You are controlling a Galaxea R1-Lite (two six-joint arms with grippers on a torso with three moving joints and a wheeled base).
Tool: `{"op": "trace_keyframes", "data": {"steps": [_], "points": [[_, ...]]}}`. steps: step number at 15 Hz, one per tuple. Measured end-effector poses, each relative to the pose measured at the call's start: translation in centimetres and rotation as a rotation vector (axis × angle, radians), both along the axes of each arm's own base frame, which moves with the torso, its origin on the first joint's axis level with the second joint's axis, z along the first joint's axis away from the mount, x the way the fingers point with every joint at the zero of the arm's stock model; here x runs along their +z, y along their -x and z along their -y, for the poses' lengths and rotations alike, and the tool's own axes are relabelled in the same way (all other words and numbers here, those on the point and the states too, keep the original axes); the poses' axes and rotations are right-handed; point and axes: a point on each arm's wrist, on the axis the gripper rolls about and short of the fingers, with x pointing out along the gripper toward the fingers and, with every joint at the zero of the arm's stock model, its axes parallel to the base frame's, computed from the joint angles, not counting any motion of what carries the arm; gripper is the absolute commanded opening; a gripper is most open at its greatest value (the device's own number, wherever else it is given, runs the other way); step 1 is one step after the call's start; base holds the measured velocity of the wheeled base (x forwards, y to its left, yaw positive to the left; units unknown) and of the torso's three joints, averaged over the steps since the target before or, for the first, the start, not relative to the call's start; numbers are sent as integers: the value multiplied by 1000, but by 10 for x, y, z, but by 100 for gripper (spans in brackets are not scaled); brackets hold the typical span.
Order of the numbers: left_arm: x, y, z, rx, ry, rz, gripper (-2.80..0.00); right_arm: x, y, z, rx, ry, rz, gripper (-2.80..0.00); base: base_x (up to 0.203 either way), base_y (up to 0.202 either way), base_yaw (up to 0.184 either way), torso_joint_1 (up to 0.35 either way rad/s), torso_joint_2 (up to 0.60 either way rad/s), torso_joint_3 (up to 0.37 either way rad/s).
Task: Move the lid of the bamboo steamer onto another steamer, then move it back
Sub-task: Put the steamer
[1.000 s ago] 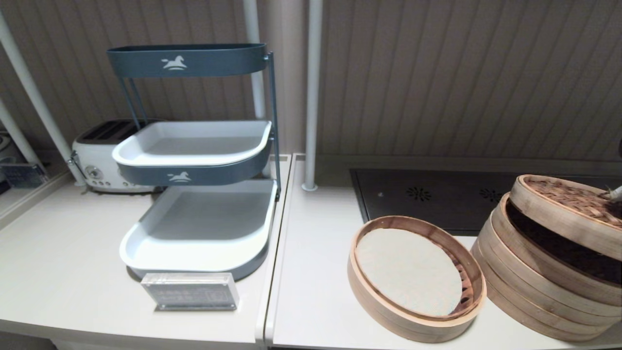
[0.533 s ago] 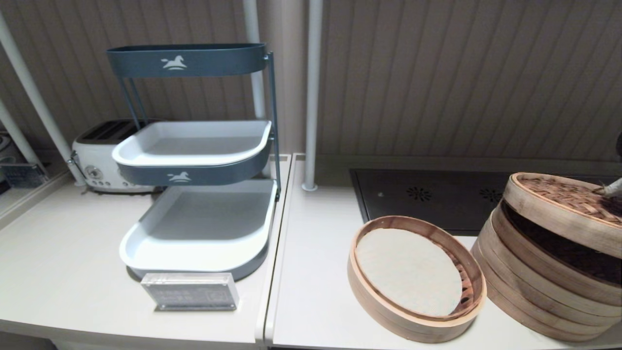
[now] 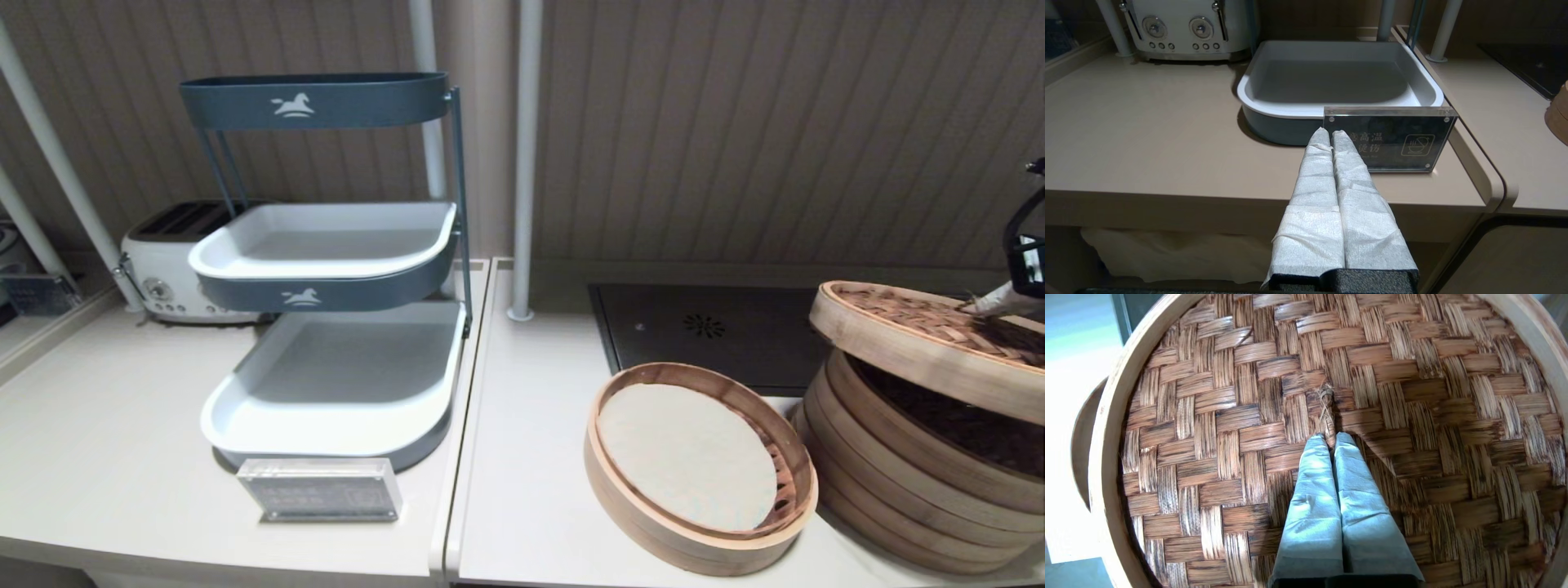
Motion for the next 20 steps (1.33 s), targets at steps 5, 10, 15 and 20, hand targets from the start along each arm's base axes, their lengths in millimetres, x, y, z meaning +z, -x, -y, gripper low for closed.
{"op": "trace_keyframes", "data": {"steps": [5,10,15,20], "points": [[0,0,0,0,0,0,-280,7,-5,-22,44,-8,38,-280,0,0,0,0,0,0],[0,0,0,0,0,0,-280,15,-4,-46,117,-5,66,-280,0,0,0,0,0,0],[0,0,0,0,0,0,-280,16,-8,-73,140,-9,67,-280,0,0,0,0,0,0],[0,0,0,0,0,0,-280,14,-14,-102,193,-7,76,-280,0,0,0,0,0,0]]}}
